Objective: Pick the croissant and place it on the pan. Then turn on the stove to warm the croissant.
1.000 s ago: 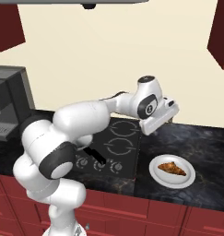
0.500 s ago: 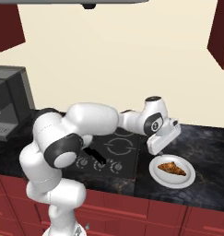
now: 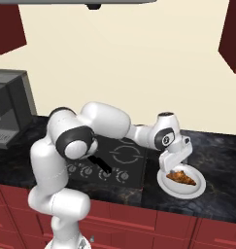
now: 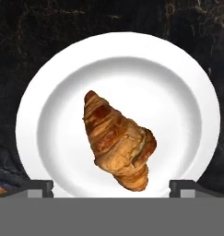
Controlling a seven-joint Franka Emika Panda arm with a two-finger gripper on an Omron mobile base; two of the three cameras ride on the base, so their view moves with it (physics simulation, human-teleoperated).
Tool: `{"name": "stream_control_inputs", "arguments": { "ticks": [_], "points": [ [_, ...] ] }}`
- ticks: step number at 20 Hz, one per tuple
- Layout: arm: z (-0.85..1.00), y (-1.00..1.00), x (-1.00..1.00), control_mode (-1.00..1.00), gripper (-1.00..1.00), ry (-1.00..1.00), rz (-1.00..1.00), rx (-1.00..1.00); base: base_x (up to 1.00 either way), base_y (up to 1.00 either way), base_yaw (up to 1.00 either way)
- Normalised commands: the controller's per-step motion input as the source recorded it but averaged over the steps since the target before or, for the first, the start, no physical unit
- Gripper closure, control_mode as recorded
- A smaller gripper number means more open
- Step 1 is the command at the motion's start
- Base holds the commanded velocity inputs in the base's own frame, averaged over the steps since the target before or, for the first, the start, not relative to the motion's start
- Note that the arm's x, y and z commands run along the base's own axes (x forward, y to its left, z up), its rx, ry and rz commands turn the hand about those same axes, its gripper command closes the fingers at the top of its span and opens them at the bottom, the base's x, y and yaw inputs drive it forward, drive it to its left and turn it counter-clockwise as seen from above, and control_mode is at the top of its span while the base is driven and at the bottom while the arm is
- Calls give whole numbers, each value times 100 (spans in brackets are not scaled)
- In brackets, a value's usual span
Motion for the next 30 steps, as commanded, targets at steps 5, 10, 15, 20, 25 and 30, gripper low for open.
{"name": "stream_control_inputs", "arguments": {
  "ticks": [5, 10, 15, 20, 25, 30],
  "points": [
    [-27, 0, 0, -100, -100, 0, 0, 9, 0, 0, 0],
    [-8, 0, 0, -100, -100, 0, 0, 0, 0, 0, 0],
    [-9, 0, 0, -100, -100, 0, 0, 0, 0, 0, 0],
    [-11, 0, 0, -100, -100, 0, 0, 0, 0, 0, 0],
    [-23, 0, 0, -100, -100, 0, 0, 0, 0, 0, 0],
    [-38, -5, 0, -100, -100, 0, 0, 0, 0, 0, 0]
  ]
}}
